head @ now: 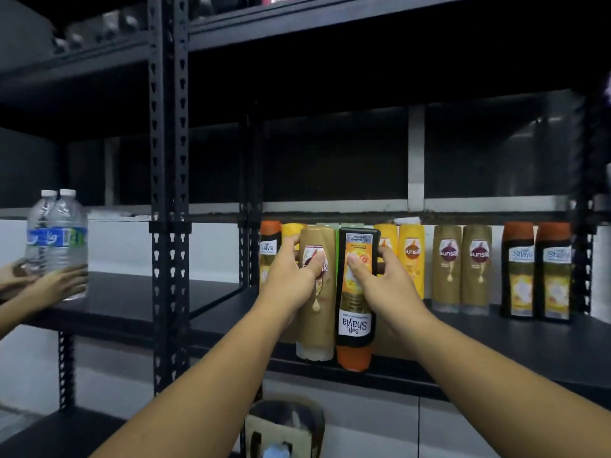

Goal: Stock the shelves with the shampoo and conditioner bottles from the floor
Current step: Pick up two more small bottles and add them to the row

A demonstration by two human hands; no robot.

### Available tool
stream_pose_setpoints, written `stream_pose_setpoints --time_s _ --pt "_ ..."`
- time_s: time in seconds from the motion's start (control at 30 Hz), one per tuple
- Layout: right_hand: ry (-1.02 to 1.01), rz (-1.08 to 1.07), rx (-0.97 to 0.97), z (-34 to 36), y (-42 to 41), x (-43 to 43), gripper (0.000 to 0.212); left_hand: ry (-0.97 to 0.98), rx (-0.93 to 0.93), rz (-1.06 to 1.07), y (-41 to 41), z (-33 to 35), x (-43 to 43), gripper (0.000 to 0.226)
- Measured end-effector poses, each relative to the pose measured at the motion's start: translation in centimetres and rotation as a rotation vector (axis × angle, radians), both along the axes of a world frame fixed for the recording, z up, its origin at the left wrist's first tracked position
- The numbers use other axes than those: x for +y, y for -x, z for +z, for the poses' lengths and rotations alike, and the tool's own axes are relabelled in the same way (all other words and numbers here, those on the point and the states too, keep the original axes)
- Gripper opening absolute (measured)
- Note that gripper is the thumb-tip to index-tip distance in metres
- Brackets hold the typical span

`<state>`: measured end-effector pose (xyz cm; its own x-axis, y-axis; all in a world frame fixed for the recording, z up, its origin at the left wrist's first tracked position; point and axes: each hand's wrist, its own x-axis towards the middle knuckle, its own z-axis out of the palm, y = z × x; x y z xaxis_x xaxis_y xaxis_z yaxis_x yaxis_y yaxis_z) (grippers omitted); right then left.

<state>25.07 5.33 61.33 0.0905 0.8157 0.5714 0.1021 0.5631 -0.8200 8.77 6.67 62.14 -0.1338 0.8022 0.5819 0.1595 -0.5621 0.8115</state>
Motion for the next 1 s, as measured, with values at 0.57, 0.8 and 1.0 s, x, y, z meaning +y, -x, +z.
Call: stream_pose_setpoints --time_s 0.57,0.8,1.0 --pt "0.100 -0.022 -0.368 -0.1 -1.2 4.3 0.067 0.030 0.148 -0.071 0.9 -1.5 5.1 0.048" --pt "0.328 -0.068 -0.822 -3.0 -2.6 3.9 0.072 0.209 0.335 -0.133 1.6 -4.9 6.8 0.065" --pt "0.384 -0.170 -0.777 -3.5 -2.4 9.1 0.073 0.243 0.403 -0.018 0.5 -4.3 11.0 0.052"
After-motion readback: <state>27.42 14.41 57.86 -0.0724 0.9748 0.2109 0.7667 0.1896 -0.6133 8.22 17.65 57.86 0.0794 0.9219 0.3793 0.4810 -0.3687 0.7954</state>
